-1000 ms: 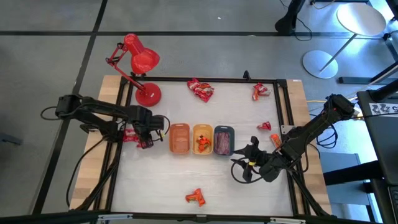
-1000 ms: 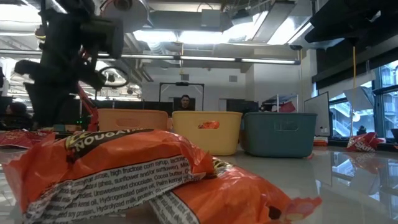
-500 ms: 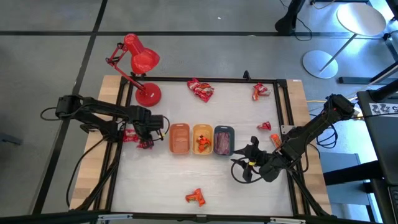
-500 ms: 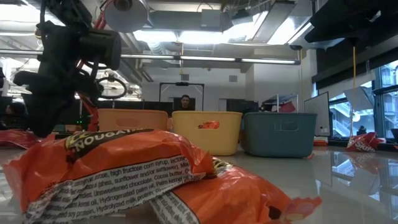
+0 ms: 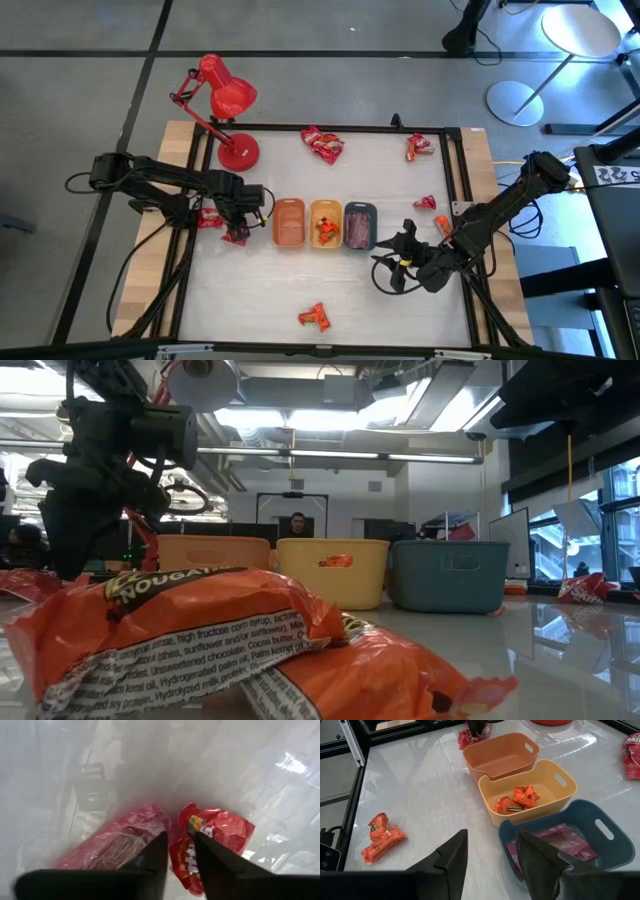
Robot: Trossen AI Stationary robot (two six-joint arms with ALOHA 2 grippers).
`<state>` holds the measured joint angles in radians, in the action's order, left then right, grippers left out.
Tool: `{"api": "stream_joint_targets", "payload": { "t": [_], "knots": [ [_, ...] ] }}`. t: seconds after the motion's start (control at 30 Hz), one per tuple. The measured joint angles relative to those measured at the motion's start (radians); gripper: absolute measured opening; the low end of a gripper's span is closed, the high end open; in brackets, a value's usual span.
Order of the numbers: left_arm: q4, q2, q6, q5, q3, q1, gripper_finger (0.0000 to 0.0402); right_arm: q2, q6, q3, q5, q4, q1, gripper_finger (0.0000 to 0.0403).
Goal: Sort candy
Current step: Put the red candy into the orange bin
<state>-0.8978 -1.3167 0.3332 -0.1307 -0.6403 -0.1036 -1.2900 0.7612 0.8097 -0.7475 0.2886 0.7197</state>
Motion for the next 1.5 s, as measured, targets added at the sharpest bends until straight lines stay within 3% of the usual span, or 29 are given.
{"api": "stream_joint_targets", "payload": {
  "t": [0.13,0.43,0.63,0.93,1.2,1.4,1.5],
  "knots": [
    [0.0,0.0,-0.005,0.0,0.0,0.0,0.0009,0.0,0.0,0.0,0.0,0.0,0.0,0.0165],
    [-0.028,-0.001,0.038,0.006,-0.009,0.059,0.0003,0.0,0.0,0.0,0.008,0.001,0.0,0.0166],
    [-0.115,-0.001,0.096,0.061,-0.097,0.132,0.0001,0.0,-0.006,0.0,0.007,0.002,0.0,0.0166],
    [-0.142,-0.001,0.107,0.111,-0.265,0.225,0.0,0.0,-0.008,0.0,0.007,0.007,0.0,0.0166],
    [-0.146,-0.001,0.098,0.215,-0.373,0.278,0.0,0.0,-0.008,0.0,0.007,0.007,0.0,0.0165],
    [-0.158,0.0,0.096,0.233,-0.429,0.3,0.0,0.0,-0.008,0.0,0.007,0.007,0.0,0.0166],
    [-0.17,0.0,0.115,0.194,-0.43,0.301,0.0,0.0,-0.008,0.0,0.007,0.007,0.0,0.0165]
  ]
}}
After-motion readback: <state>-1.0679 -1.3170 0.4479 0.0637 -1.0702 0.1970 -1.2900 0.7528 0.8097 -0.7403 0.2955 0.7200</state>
